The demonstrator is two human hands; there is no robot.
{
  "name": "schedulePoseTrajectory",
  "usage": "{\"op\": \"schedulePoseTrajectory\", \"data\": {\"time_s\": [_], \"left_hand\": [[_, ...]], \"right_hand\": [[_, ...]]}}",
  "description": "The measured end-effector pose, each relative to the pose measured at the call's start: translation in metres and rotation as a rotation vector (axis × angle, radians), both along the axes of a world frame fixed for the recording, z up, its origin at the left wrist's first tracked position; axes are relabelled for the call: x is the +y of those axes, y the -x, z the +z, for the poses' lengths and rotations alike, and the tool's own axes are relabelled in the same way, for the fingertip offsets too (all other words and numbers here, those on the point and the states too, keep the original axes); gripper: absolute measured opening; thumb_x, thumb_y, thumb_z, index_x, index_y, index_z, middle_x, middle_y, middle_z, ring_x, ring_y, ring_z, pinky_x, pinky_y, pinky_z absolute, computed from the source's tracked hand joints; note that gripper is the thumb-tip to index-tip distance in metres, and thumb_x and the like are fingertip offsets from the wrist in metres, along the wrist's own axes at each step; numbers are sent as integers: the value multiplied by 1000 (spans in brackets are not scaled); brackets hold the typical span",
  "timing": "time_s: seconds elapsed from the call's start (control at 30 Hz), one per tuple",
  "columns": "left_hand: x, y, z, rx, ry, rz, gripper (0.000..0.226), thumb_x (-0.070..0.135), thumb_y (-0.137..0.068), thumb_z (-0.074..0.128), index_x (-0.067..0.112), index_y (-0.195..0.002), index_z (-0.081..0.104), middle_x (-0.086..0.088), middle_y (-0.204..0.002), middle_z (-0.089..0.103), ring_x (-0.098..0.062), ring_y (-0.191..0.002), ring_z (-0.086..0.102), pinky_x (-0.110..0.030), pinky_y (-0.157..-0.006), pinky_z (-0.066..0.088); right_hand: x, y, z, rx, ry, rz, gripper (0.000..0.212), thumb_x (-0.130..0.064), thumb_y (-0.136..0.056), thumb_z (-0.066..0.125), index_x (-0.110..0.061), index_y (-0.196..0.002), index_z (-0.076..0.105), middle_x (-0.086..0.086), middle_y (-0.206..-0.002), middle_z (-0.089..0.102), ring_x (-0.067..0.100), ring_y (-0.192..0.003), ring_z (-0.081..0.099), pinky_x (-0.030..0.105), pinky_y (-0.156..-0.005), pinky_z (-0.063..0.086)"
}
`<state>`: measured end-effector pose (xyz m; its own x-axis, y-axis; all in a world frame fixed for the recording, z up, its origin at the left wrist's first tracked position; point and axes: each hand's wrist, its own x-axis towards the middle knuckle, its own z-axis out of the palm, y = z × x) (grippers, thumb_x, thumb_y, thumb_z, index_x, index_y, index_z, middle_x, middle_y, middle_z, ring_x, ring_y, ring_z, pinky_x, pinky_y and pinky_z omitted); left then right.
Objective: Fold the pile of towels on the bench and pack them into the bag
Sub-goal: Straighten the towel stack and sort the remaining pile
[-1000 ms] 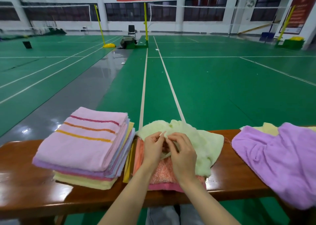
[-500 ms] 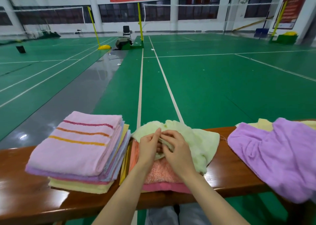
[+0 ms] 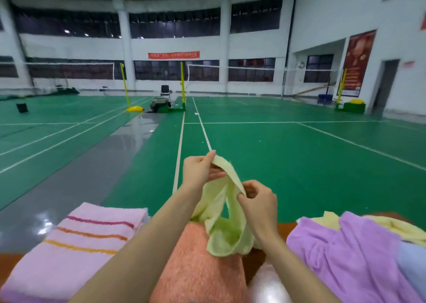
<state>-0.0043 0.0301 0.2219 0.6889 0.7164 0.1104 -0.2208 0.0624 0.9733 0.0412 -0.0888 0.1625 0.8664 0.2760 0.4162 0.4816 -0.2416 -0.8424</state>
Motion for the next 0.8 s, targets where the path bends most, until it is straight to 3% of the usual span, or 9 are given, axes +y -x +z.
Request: {"op": "schedulePoseTrajectory", "data": {"time_s": [0.07, 0.2, 0.3, 0.4, 0.53, 0.63, 0.8], "left_hand": [[1, -3, 21, -98, 80, 37, 26, 15, -94, 55, -2, -74, 61, -16, -68, 65, -13, -47, 64, -17, -49, 54], [8, 4, 53, -249, 176, 108, 23, 13, -93, 55, 1, -74, 60, -14, -70, 64, -12, -46, 64, -18, -52, 55], [13, 9, 66, -318, 195, 151, 22, 13, -93, 56, 2, -74, 59, -13, -73, 63, -10, -45, 63, -18, -53, 56], [11, 12, 71, -337, 179, 158, 24, 13, -93, 55, 2, -72, 59, -12, -72, 63, -10, -45, 63, -18, -54, 56], [3, 13, 77, -385, 166, 153, 26, 14, -94, 54, 2, -71, 60, -9, -68, 64, -9, -45, 63, -19, -56, 57], [6, 19, 83, -453, 191, 167, 27, 15, -95, 53, 2, -72, 59, -5, -58, 66, -9, -46, 63, -18, -52, 55], [24, 33, 83, -472, 180, 243, 28, 17, -95, 52, 3, -73, 60, -4, -59, 66, -8, -46, 63, -16, -51, 54]], "right_hand": [[-7, -11, 16, 8, -31, 15, 24, -6, -71, 63, -29, -67, 66, -6, -70, 69, 15, -73, 65, 35, -71, 53], [-30, -38, 37, -18, 85, 104, 22, 0, -75, 59, -12, -76, 77, -7, -57, 64, -2, -55, 54, 25, -59, 49], [-47, -52, 45, -23, 180, 121, 26, -1, -74, 63, -23, -66, 74, -4, -52, 65, 4, -54, 57, 37, -66, 53], [-54, -56, 51, -121, 252, -28, 15, -8, -72, 64, -20, -70, 73, -3, -63, 66, 15, -67, 63, 33, -66, 51], [-50, -50, 52, -228, 350, -234, 3, -18, -77, 60, -18, -74, 59, -1, -73, 62, 25, -75, 57, 29, -59, 37], [-48, -54, 49, -201, 351, -257, 8, -12, -76, 57, -19, -78, 53, 0, -75, 60, 26, -75, 55, 29, -60, 38], [-61, -64, 45, -130, 332, -270, 5, -13, -77, 60, -17, -77, 57, 2, -75, 60, 26, -73, 54, 29, -60, 38]]}}
